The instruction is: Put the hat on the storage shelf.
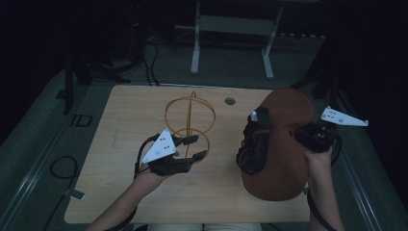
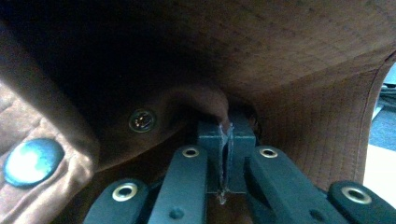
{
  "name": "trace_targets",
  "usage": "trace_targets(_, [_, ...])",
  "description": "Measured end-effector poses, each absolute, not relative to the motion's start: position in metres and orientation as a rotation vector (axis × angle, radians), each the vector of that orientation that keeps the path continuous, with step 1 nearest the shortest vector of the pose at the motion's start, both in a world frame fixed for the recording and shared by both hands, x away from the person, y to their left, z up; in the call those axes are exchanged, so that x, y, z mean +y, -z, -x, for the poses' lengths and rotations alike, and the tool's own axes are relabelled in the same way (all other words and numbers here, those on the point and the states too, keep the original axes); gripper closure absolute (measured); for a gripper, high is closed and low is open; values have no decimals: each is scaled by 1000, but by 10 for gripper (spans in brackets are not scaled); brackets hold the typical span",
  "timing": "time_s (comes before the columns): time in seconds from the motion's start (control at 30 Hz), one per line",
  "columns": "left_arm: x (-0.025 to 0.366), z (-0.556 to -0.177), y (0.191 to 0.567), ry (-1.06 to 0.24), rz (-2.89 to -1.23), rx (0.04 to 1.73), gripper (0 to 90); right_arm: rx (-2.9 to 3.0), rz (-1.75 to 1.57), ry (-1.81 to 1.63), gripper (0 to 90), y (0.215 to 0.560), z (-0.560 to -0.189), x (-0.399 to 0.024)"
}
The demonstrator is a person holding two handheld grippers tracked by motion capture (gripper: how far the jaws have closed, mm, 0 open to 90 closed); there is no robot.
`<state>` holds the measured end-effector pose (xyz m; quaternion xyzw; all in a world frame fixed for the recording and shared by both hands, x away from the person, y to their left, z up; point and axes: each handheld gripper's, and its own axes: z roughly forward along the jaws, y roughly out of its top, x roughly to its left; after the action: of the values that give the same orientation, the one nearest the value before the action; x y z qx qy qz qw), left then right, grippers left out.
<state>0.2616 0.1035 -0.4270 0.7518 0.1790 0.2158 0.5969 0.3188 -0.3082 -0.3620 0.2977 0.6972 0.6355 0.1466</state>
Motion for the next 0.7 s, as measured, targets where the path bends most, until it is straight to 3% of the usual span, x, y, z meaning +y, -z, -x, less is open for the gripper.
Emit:
trace_targets(0.33, [144,-249,475,-506,-1771,513,514,1992,-859,-1808,874,347,-352,-294])
trace_targets(0.57, [183,-238,530,-544,-1794,673,510,1991,-887,-1784,874,343,-380,-276])
trace_targets(0.7, [207,-233,547,-589,-1779,796,462,1999,-885,-1760,874,335,-399,-261])
